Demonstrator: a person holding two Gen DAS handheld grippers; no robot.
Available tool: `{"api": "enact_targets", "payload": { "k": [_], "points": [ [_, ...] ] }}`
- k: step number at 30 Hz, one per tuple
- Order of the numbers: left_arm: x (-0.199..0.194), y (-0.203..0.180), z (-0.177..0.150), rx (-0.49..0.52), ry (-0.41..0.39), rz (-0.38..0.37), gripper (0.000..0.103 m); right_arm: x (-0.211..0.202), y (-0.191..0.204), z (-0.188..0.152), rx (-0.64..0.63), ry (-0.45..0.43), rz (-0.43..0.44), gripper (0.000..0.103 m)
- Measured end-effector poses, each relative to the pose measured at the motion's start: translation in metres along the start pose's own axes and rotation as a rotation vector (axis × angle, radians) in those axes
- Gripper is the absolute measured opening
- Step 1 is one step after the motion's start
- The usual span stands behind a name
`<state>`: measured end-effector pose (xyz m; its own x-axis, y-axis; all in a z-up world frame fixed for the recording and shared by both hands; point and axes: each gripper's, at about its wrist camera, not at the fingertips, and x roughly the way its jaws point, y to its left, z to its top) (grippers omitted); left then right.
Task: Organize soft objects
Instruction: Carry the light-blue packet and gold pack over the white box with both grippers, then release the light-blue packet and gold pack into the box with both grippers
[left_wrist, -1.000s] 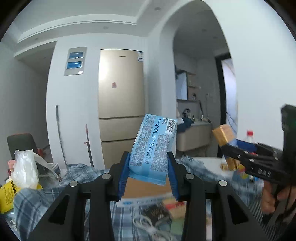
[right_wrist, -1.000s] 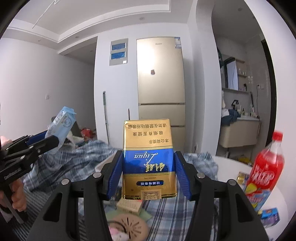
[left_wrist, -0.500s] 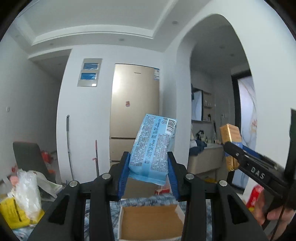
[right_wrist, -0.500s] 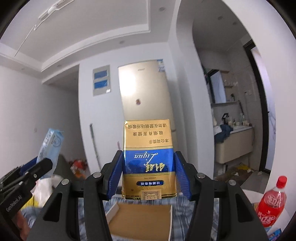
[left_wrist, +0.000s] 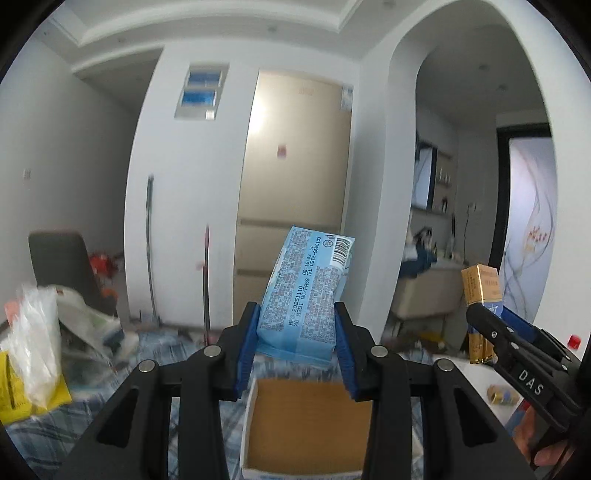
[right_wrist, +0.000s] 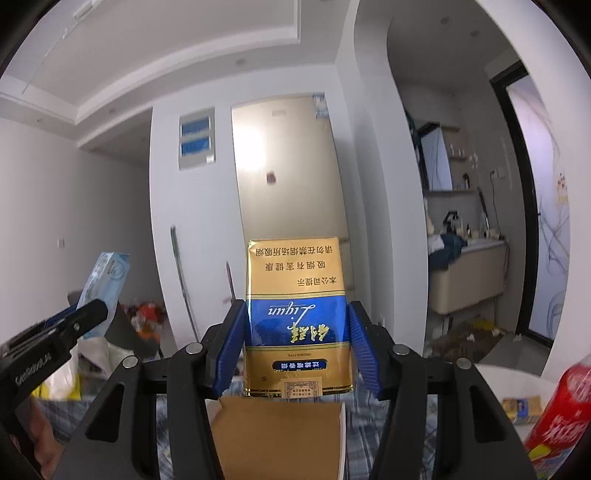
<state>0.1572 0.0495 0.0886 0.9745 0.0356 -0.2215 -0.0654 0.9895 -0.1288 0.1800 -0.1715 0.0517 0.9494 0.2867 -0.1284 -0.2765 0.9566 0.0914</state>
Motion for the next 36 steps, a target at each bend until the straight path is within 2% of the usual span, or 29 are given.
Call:
{"api": "enact_targets", "payload": {
  "k": [3, 6, 10, 13, 17, 24, 26, 27, 28, 30, 36],
  "points": [
    [0.032, 0.0, -0.015, 0.022, 0.159, 0.023, 0.041, 0.018, -0.001, -0.015, -0.016, 0.081, 0.003, 0.054],
    [0.052, 0.0, -0.031, 0.012, 0.269, 0.008, 0.041, 0.034, -0.003, -0.029, -0.015, 0.169, -0.001, 0.054],
    [0.071, 0.0, -0.048, 0.023, 0.344, -0.018, 0.041, 0.057, -0.005, -0.049, -0.036, 0.297, -0.04, 0.054],
    [0.078, -0.002, -0.064, 0.021, 0.343, 0.002, 0.041, 0.068, -0.006, -0.062, -0.045, 0.375, -0.023, 0.054],
    [0.095, -0.002, -0.082, 0.038, 0.384, -0.005, 0.041, 0.078, -0.008, -0.08, -0.03, 0.482, 0.026, 0.054],
    [0.11, 0.006, -0.099, 0.034, 0.438, -0.003, 0.041, 0.088, -0.004, -0.097, -0.051, 0.566, 0.045, 0.054],
    [0.109, 0.006, -0.1, 0.036, 0.438, 0.001, 0.054, 0.095, -0.004, -0.098, -0.05, 0.579, 0.048, 0.056],
    [0.108, 0.006, -0.101, 0.034, 0.431, 0.007, 0.07, 0.095, -0.004, -0.099, -0.049, 0.584, 0.046, 0.057],
    [0.107, 0.006, -0.1, 0.031, 0.423, 0.012, 0.081, 0.097, -0.006, -0.099, -0.049, 0.588, 0.047, 0.059],
    [0.105, 0.008, -0.098, 0.021, 0.412, 0.022, 0.082, 0.097, -0.006, -0.099, -0.047, 0.591, 0.046, 0.062],
    [0.107, 0.016, -0.097, -0.021, 0.431, 0.015, 0.082, 0.099, -0.006, -0.098, -0.043, 0.59, 0.039, 0.063]
  ]
}}
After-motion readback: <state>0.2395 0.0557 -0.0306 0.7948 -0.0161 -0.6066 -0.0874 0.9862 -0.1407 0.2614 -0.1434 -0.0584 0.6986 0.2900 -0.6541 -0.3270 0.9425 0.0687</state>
